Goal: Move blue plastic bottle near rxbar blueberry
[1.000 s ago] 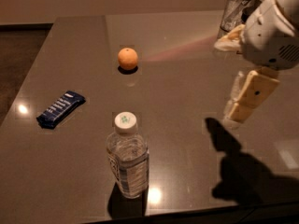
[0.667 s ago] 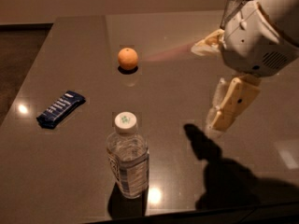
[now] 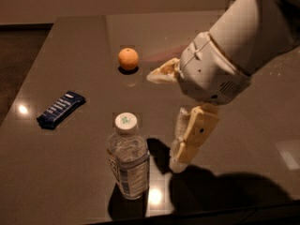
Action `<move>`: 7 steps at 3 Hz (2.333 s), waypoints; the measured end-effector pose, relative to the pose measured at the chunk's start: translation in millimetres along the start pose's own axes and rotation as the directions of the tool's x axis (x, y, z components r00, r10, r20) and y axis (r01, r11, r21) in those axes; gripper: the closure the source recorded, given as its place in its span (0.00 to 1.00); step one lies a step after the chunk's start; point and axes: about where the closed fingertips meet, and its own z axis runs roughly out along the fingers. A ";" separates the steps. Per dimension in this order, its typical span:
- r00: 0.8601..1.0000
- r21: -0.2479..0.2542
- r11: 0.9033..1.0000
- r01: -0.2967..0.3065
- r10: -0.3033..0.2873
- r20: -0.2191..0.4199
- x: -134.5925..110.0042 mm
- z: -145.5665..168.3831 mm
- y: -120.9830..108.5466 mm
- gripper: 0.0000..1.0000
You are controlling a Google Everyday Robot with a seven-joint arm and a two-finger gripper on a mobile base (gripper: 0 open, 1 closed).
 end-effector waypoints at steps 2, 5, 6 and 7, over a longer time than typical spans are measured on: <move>0.993 -0.103 0.993 0.059 -0.047 0.107 -26.0 26.7 20.6 0.00; 0.987 -0.189 0.978 0.092 -0.064 0.146 -39.4 32.4 23.3 0.65; 0.989 -0.138 0.988 0.075 -0.055 0.140 -46.7 13.7 -3.3 0.88; 0.990 -0.071 0.996 0.057 -0.047 0.136 -64.7 -6.3 -49.0 1.00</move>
Offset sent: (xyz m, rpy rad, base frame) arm -0.0364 0.0471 -0.0164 0.1415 0.1309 0.1793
